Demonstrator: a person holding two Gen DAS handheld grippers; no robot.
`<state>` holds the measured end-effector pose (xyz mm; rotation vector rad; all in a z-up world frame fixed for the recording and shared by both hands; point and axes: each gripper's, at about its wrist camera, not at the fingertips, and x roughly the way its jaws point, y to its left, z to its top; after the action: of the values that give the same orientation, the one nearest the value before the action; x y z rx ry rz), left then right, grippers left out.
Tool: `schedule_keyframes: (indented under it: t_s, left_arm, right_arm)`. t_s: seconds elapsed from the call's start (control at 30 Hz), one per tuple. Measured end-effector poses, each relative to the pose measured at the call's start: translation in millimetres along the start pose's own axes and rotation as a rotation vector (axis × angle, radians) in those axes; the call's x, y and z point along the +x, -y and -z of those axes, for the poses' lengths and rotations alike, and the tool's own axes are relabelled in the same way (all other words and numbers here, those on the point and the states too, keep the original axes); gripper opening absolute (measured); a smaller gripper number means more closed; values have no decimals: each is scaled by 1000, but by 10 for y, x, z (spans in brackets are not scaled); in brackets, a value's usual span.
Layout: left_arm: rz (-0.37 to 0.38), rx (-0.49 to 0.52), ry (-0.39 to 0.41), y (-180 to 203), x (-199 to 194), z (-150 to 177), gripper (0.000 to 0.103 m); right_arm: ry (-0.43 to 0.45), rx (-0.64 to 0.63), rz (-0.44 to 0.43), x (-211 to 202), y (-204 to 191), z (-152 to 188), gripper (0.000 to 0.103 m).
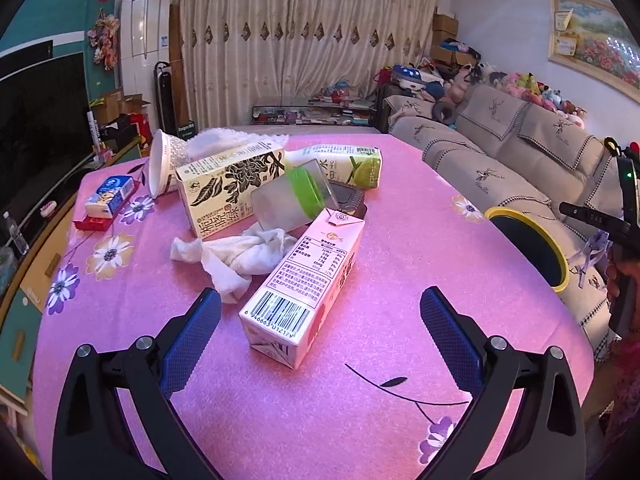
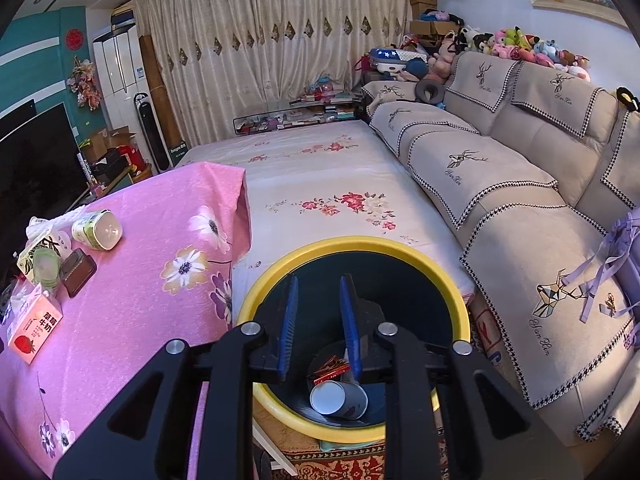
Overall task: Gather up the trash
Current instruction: 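Reach the left tool to the pink-and-white milk carton and grasp it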
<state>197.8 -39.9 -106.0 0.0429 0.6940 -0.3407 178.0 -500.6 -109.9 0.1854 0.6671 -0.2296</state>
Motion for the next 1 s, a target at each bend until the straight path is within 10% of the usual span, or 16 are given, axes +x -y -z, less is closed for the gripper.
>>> schedule_keyframes:
  t_s: [0.53,1.0]
  left_arm:
    - [61,38,-131,227,420,83,92]
    - [-7,-35,-162,156,526,122,49]
  right_arm:
    - [-12,-1,-21,70,-48,0,23]
    - [-22,21,-33,86,1,67,24]
